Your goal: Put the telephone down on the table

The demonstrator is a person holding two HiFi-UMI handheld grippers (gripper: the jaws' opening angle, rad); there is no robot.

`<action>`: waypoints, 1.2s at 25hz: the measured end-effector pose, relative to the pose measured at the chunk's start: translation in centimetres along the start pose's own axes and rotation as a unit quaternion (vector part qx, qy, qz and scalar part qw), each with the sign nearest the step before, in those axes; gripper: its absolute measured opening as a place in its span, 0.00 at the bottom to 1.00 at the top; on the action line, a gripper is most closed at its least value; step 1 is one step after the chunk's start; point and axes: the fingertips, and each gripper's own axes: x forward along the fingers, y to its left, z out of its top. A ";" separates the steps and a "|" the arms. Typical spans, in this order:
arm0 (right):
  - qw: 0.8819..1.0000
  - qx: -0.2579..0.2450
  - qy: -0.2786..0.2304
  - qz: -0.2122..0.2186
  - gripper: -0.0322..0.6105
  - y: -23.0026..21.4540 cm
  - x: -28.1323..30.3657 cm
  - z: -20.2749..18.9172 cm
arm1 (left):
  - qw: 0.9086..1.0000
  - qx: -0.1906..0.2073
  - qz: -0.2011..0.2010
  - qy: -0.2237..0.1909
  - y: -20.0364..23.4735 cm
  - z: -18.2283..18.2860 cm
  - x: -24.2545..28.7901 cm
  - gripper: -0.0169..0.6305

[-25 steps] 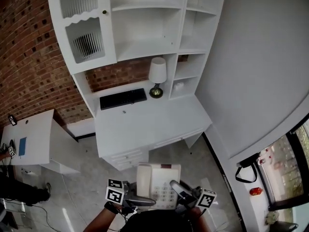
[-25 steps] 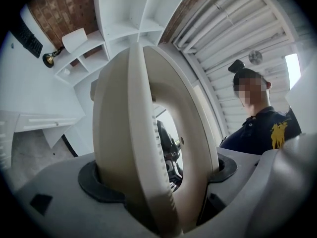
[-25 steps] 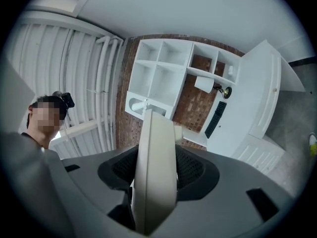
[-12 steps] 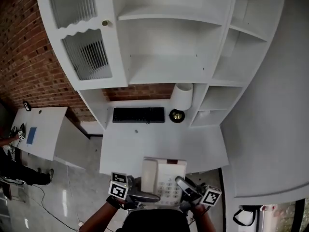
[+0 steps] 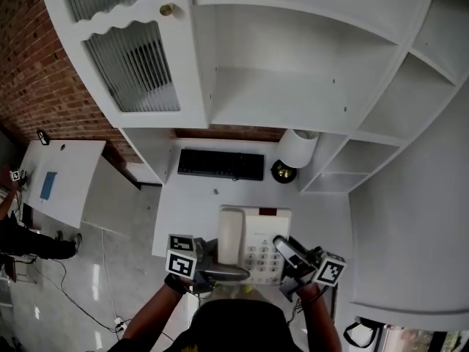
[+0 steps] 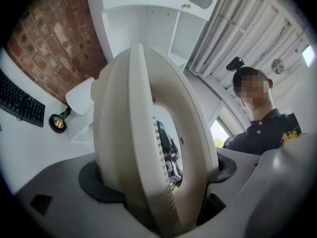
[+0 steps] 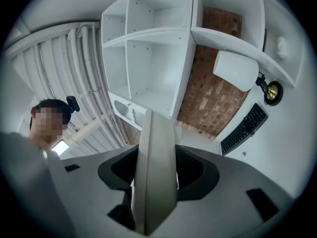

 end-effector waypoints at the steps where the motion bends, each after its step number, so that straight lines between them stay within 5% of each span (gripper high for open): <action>1: 1.000 -0.005 -0.003 0.000 0.36 0.0 0.9 0.3 | 1.000 0.001 -0.003 0.001 0.4 0.7 -0.4 0.77; 17: 1.000 -0.022 -0.002 0.007 0.36 -4.9 7.7 6.3 | 1.000 0.013 -0.009 0.008 7.5 8.2 -1.3 0.76; 30: 0.996 0.076 -0.007 -0.034 0.36 -18.1 6.0 2.5 | 0.996 -0.079 0.024 0.015 18.5 2.6 -2.4 0.76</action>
